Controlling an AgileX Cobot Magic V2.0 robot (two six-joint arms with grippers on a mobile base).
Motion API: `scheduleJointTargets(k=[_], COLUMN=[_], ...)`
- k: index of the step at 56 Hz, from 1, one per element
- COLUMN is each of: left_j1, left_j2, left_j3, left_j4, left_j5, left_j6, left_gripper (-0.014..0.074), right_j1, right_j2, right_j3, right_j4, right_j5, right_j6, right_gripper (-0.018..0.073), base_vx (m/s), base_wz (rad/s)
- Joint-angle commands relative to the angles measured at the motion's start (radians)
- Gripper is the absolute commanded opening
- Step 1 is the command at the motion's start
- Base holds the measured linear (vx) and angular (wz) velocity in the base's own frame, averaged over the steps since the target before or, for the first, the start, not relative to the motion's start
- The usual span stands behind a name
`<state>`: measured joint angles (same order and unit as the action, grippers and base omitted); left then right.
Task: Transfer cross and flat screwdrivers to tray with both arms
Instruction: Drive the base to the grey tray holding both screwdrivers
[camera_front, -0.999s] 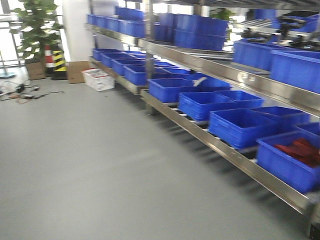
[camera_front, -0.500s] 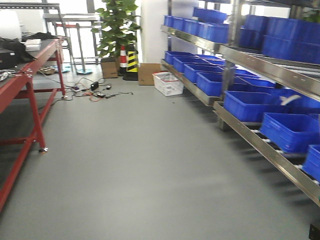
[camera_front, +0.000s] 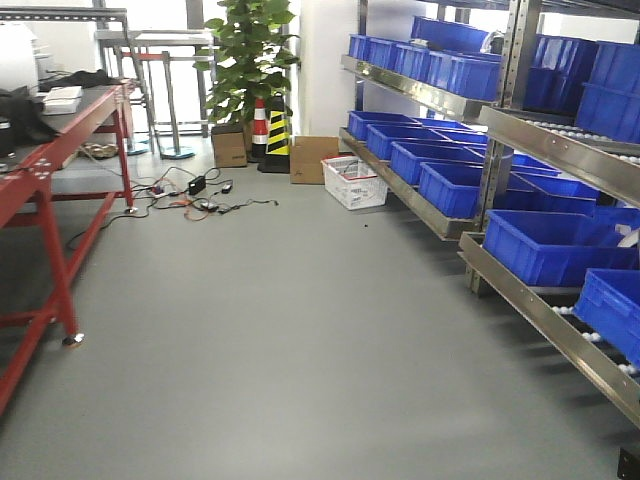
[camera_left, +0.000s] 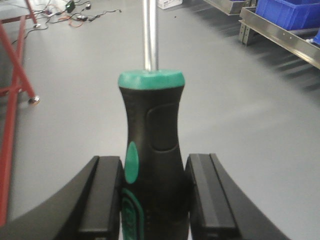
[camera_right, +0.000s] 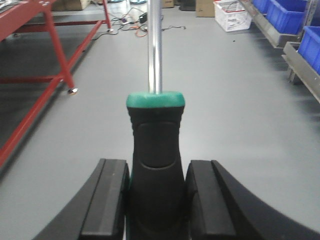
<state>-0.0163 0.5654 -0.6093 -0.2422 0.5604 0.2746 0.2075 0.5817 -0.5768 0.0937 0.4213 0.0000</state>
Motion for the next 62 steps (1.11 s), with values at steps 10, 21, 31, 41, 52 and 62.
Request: scheduleJointTargets(k=[10,21,31,41,52,62], left_j1=[-0.005,-0.005,-0.005,-0.005,-0.005,-0.005], left_j2=[-0.002,-0.002,-0.002,-0.002,-0.002,-0.002], left_j3=[-0.029,-0.029,-0.029,-0.029,-0.029,-0.029], left_j4=[-0.018,-0.018,-0.018,-0.018,-0.018,-0.018], left_j5=[-0.092,-0.092,-0.092,-0.092,-0.092,-0.092], left_j6=[-0.009,-0.009,-0.009,-0.009,-0.009,-0.009], left_gripper=[0.0003,0.0003,0.0003,0.0003,0.0003,0.0003], right_j1=[0.000,0.000,0.000,0.000,0.000,0.000], right_j2=[-0.002,-0.002,-0.002,-0.002,-0.002,-0.002], right_j3=[-0.030,-0.030,-0.030,-0.030,-0.030,-0.030], right_j4=[-0.005,-0.005,-0.005,-0.005,-0.005,-0.005], right_j5=[-0.091,-0.091,-0.091,-0.091,-0.091,-0.091], right_j6=[-0.007,-0.007,-0.007,-0.007,-0.007,-0.007], right_gripper=[-0.0008,-0.0008,-0.0008,-0.0008,-0.0008,-0.0008], base_vx=[0.67,0.65,0.64,0.63,0.58,0.54], base_wz=[-0.20,-0.24,-0.27,-0.36,-0.59,-0.79])
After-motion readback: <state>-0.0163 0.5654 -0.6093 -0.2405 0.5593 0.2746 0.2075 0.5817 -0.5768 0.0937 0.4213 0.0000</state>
